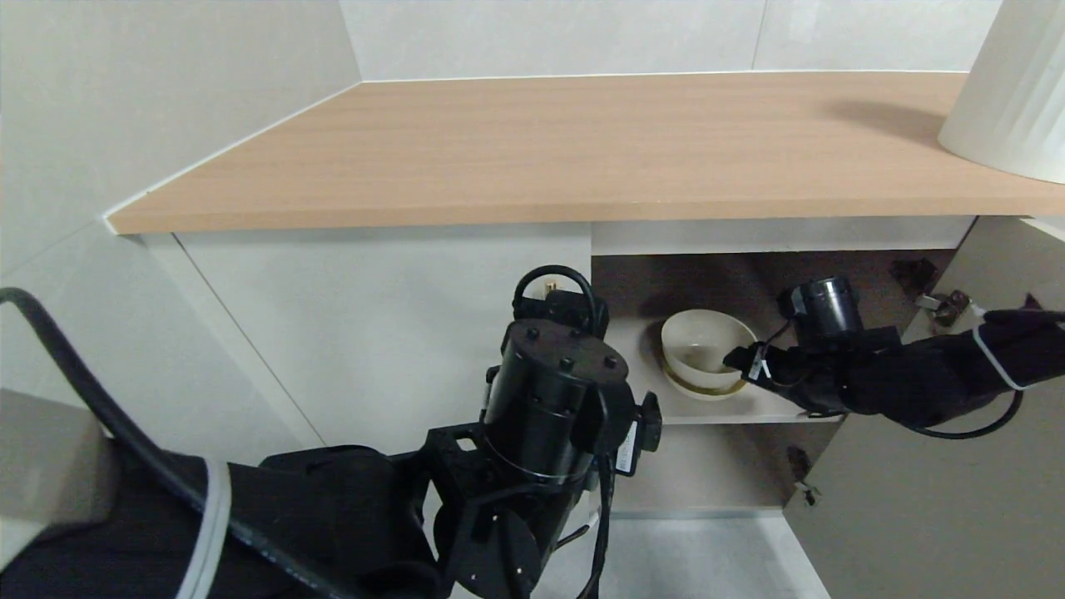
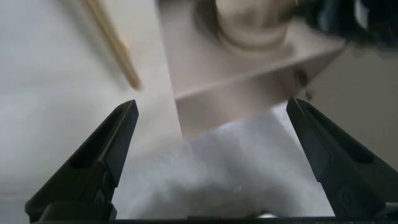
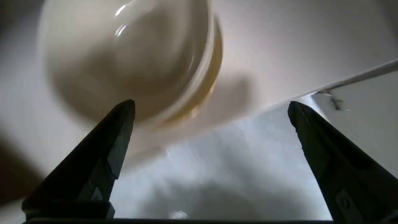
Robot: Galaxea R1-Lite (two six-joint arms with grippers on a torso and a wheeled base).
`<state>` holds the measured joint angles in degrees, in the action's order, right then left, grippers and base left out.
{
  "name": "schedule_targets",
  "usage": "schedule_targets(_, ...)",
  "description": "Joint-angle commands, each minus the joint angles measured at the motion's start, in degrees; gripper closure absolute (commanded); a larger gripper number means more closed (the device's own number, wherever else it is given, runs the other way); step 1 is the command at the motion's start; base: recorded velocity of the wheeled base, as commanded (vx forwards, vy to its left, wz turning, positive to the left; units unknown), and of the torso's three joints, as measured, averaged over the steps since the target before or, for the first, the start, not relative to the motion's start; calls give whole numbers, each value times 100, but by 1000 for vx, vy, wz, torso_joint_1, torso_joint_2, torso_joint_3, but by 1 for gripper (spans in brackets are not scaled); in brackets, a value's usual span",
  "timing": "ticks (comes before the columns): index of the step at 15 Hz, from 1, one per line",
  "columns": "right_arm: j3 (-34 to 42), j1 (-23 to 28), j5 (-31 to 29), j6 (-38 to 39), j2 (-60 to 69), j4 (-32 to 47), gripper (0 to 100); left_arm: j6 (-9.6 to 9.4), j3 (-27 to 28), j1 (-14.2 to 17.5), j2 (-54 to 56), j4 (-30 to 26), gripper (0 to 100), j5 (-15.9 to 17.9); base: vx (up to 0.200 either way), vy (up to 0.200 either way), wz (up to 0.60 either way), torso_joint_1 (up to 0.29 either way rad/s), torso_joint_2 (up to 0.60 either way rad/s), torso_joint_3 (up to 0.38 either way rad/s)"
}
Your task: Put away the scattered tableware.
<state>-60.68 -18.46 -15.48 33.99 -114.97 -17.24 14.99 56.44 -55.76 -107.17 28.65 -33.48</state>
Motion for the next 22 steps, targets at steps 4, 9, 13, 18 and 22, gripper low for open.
schedule_targets(4, 1358, -536, 327, -1404, 2110, 89, 0, -14, -28, 478, 530, -52, 0, -1, 0, 0, 0, 0, 0, 0)
schedule_targets(9, 1929, -1239, 784, -1615, 3182, 959, 0, -278, -292, 1085, 847, -87, 0, -45, 0, 0, 0, 0, 0, 0)
schedule_targets(13, 2614, -1459, 766, -1606, 3525, 924, 0, -480, -1065, 1234, 1602, -61, 0, -247, 0, 0, 0, 0, 0, 0)
schedule_targets(18, 2623, -1731, 748, -1615, 3745, 950, 0, -454, -1311, 1208, 1453, -8, 0, -221, 0, 0, 0, 0, 0, 0)
schedule_targets(22, 2632, -1767, 748, -1676, 3719, 950, 0, -462, -1285, 1181, 1383, 141, 0, -265, -200, 0, 0, 10, 1, 4)
